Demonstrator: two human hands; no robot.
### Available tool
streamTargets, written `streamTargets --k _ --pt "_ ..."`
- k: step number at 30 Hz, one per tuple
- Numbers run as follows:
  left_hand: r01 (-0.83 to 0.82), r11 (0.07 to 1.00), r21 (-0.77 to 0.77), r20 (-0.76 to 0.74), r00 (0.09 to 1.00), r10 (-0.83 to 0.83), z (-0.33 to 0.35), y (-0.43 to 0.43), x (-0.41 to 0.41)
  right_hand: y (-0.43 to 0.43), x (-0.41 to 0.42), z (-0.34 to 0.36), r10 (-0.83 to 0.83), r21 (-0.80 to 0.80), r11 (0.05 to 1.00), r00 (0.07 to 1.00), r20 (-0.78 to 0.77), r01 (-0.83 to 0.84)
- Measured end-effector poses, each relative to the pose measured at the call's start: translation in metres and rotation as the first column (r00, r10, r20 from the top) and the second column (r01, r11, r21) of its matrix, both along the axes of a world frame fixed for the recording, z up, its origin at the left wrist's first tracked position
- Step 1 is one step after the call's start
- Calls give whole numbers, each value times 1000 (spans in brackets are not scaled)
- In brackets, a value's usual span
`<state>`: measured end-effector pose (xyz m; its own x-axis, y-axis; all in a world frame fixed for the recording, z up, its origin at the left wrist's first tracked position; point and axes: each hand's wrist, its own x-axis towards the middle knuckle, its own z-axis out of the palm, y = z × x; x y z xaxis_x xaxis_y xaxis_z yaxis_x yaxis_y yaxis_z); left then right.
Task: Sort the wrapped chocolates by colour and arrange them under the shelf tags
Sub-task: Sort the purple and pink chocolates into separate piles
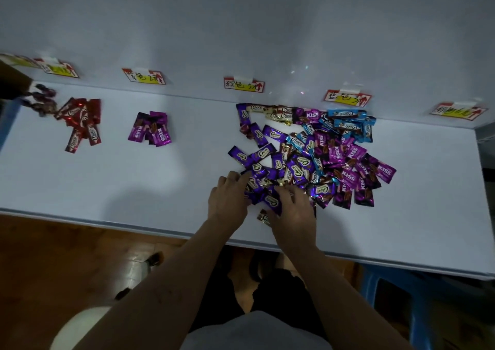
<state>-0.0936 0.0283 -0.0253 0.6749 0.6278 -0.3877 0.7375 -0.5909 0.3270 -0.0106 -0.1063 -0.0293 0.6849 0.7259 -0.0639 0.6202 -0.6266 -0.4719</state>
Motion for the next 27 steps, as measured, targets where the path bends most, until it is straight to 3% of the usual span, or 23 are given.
streamTargets --k 9,14,19,24,27 --pt "-14 1000 23 49 999 13 -6 24 -17 31 4 -4 25 -167 986 1000 -7 -26" --pt "-79 995 -56 114 990 85 -8 36 -40 46 4 1 0 -234 972 997 -82 -19" --pt "-244 951 -192 80 962 263 -2 53 -60 60 -5 6 -42 -225 974 994 -102 18" --pt "-299 888 -349 112 927 357 12 73 -79 77 -8 21 -187 -261 957 956 -226 125" --pt "-268 862 -431 149 921 361 25 84 -85 88 -13 38 -329 -121 943 817 -473 310"
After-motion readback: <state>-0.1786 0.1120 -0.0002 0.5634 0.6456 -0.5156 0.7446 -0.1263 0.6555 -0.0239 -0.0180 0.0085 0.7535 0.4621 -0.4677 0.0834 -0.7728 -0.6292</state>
